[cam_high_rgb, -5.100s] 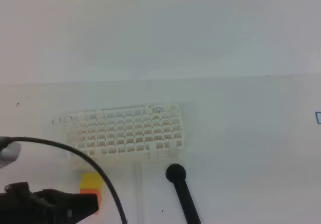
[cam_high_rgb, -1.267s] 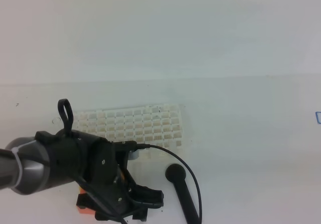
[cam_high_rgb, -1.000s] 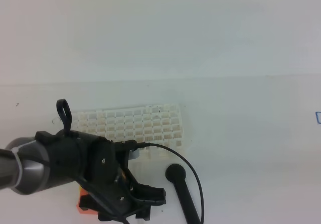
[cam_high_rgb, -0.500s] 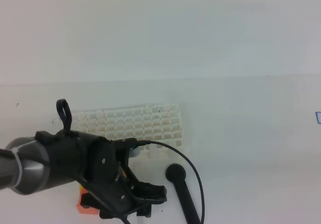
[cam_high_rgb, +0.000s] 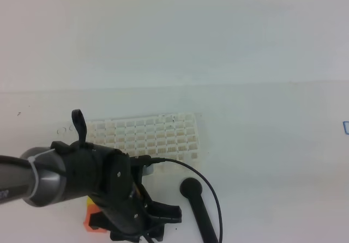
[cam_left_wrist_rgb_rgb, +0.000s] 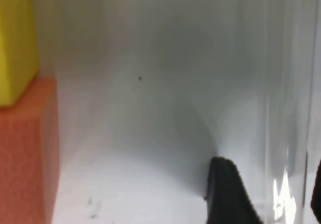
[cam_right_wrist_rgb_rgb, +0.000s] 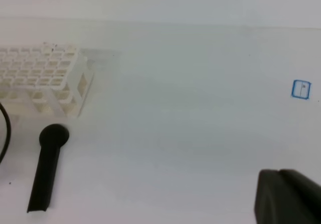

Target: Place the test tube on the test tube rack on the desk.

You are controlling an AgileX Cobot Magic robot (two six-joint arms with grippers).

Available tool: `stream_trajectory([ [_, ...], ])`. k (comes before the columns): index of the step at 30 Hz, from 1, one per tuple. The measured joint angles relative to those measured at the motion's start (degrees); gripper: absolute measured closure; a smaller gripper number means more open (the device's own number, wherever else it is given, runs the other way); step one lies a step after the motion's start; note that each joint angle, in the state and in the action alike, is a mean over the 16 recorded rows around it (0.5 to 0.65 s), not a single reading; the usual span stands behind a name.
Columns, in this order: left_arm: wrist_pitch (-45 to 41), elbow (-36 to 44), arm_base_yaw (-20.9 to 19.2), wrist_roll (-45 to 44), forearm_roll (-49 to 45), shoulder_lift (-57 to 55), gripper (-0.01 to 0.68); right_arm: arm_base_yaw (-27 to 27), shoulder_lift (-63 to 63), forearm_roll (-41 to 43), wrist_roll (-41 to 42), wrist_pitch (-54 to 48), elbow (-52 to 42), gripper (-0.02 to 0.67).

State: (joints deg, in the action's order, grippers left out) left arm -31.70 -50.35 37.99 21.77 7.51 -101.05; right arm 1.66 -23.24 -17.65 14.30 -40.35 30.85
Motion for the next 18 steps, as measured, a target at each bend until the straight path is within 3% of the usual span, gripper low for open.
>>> stream_trajectory([
  [18,-1.66,0.1,3.74,6.3,-5.15,-0.07,0.313,0.0,0.0,-0.04,0.0,0.0,0.0,0.65],
])
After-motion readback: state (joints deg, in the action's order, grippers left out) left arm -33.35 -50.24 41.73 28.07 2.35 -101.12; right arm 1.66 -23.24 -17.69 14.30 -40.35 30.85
